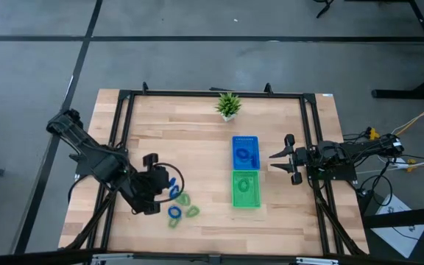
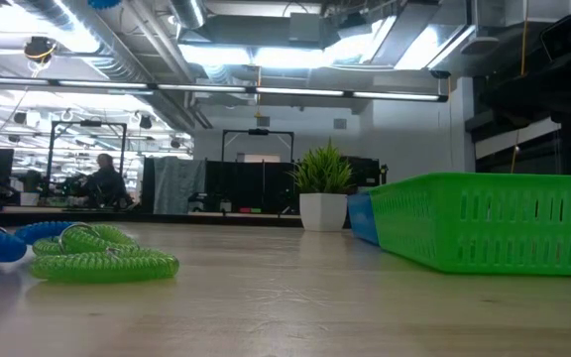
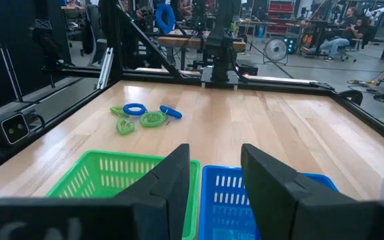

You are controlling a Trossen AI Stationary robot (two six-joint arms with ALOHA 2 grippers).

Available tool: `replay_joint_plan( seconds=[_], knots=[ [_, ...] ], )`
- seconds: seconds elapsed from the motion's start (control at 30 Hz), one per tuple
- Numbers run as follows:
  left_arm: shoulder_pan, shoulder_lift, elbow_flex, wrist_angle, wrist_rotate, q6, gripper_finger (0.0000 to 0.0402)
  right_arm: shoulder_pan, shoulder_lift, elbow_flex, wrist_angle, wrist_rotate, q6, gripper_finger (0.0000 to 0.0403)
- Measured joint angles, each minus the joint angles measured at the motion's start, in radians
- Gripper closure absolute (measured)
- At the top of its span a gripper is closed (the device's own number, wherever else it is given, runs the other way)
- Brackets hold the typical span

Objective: Sort spring keychains
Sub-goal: Put the blue spring keychain into the blue bin

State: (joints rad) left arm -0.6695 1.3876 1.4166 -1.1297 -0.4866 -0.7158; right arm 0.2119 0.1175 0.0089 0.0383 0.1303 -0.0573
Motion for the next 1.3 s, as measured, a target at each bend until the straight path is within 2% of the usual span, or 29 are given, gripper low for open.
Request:
replay_joint_plan(
  seconds=[0.57, 0.77, 1.07, 1.3],
  knots=[
    [0.197, 0.0, 0.0, 0.021, 0.042, 0.226, 0.0398, 0.0, 0.0, 0.0, 0.0, 0.0, 0.0, 0.0267],
    [0.273, 0.001, 0.0, 0.096, 0.107, 0.37, 0.0398, 0.0, 0.0, 0.0, 0.0, 0.0, 0.0, 0.0267],
    [0.375, 0.001, 0.0, 0.185, 0.137, 0.571, 0.0398, 0.0, 0.0, 0.0, 0.0, 0.0, 0.0, 0.0267],
    [0.463, 0.001, 0.0, 0.286, 0.235, 0.724, 0.0398, 0.0, 0.0, 0.0, 0.0, 0.0, 0.0, 0.0267]
  ],
)
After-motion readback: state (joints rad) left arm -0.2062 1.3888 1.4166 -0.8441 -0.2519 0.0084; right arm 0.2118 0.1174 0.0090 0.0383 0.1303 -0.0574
